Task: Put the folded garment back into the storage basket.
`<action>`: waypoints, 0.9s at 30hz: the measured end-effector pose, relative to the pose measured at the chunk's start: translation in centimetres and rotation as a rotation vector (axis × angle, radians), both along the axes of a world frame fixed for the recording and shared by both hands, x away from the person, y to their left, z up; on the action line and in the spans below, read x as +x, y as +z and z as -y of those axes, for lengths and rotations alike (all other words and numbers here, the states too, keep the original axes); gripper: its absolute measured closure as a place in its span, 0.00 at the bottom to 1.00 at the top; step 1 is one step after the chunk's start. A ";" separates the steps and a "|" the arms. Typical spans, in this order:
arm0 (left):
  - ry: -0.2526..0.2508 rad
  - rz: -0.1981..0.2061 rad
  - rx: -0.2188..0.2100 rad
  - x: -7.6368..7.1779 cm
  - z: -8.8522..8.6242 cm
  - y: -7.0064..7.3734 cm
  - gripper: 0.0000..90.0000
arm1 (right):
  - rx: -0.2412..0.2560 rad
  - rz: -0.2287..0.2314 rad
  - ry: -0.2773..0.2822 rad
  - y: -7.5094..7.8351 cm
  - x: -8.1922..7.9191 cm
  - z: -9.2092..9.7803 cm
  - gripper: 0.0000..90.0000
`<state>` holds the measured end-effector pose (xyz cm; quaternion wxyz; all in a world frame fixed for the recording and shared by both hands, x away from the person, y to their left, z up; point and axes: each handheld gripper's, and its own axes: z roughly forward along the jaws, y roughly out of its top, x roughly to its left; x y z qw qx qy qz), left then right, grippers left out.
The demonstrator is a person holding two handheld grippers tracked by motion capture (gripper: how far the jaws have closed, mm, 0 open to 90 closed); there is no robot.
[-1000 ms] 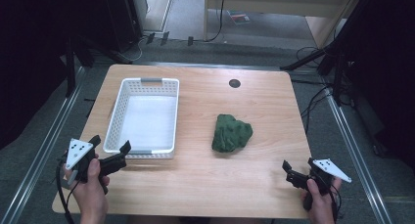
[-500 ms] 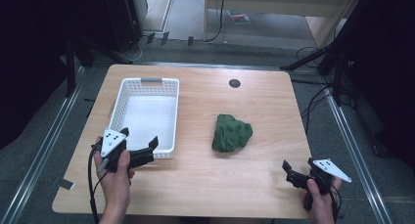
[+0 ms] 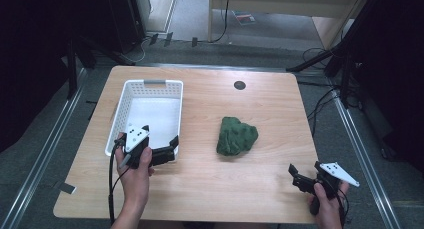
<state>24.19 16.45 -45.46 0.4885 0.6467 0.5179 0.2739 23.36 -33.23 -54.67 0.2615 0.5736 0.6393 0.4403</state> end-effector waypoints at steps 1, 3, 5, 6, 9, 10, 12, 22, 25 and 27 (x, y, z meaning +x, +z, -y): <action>0.004 -0.003 -0.004 0.1 0.1 0.0 0.00 | 0.003 -0.001 -0.003 0.0 0.0 0.1 0.00; 0.007 -0.009 -0.011 0.4 0.3 0.0 0.00 | 0.005 -0.002 -0.003 0.0 0.0 0.1 0.00; 0.005 -0.007 -0.018 0.6 0.6 0.1 0.00 | 0.005 -0.001 -0.001 0.0 0.0 0.1 0.00; 0.005 -0.007 -0.018 0.6 0.6 0.1 0.00 | 0.005 -0.001 -0.001 0.0 0.0 0.1 0.00; -0.003 -0.010 -0.024 1.0 1.1 0.3 0.00 | 0.005 -0.004 -0.005 0.0 0.0 0.1 0.00; -0.003 -0.010 -0.024 1.0 1.1 0.3 0.00 | 0.005 -0.004 -0.005 0.0 0.0 0.1 0.00; -0.010 -0.013 -0.025 1.2 1.4 0.4 0.00 | 0.006 -0.005 -0.007 0.0 0.0 0.1 0.00; -0.026 -0.035 -0.028 2.0 2.2 0.5 0.00 | 0.006 -0.007 -0.011 0.0 0.1 0.1 0.00; -0.044 -0.048 -0.017 2.5 3.2 0.3 0.00 | 0.007 -0.008 -0.014 0.0 0.0 0.1 0.00; -0.057 -0.052 -0.011 2.7 3.8 0.3 0.00 | 0.008 -0.008 -0.014 0.0 0.0 0.1 0.00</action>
